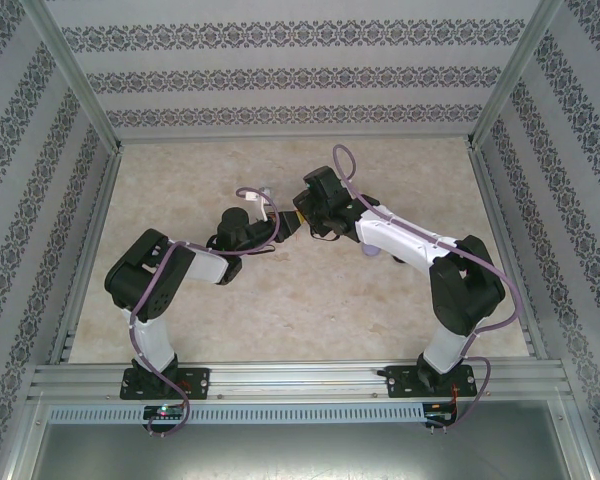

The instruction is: Insert the wireless bluetooth earbuds into the charging case

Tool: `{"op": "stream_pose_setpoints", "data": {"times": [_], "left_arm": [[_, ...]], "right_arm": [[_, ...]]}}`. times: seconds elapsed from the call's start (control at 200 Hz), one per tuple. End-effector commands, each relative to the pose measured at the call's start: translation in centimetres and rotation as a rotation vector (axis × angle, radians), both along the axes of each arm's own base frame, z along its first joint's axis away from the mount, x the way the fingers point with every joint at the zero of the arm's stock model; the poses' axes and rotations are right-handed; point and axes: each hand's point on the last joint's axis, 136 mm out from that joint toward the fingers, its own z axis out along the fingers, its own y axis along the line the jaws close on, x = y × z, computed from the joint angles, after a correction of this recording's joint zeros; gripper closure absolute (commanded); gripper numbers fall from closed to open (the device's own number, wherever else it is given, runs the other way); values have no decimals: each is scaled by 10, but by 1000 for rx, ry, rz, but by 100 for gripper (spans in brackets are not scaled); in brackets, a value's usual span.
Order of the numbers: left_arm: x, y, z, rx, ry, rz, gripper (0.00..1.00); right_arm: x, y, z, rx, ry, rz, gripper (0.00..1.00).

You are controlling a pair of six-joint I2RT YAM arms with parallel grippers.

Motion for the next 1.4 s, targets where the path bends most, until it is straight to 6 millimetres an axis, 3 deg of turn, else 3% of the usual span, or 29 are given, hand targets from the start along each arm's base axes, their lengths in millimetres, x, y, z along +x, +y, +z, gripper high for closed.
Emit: {"op": "stream_pose_setpoints", "data": {"times": [0.0, 0.095, 0.16, 0.415, 0.595, 0.744, 0.909, 1.159, 1.394], "left_arm": [[-2, -11, 18, -35, -70, -42, 93], [-3, -12, 18, -37, -65, -48, 99], [-5, -11, 20, -39, -65, -52, 100], [-19, -2, 41, 18, -85, -149, 100], [-34, 4, 58, 116, -111, -258, 100], [-41, 7, 70, 154, -128, -334, 100], [-43, 3, 75, 157, -120, -395, 100], [-39, 1, 79, 148, -117, -401, 100], [-37, 0, 84, 147, -120, -401, 100]], "right_arm": [[-3, 6, 3, 33, -2, 5, 61], [3, 2, 13, 33, -41, 7, 40], [6, -8, 23, 14, -70, -3, 33], [-6, -57, 55, -114, -252, 166, 30], [-28, -75, 51, -185, -385, 421, 30], [-49, -63, 63, -198, -581, 643, 31], [-61, -51, 77, -169, -688, 756, 32], [-51, -34, 91, -90, -735, 776, 34], [-43, -20, 90, -39, -734, 786, 36]]}}
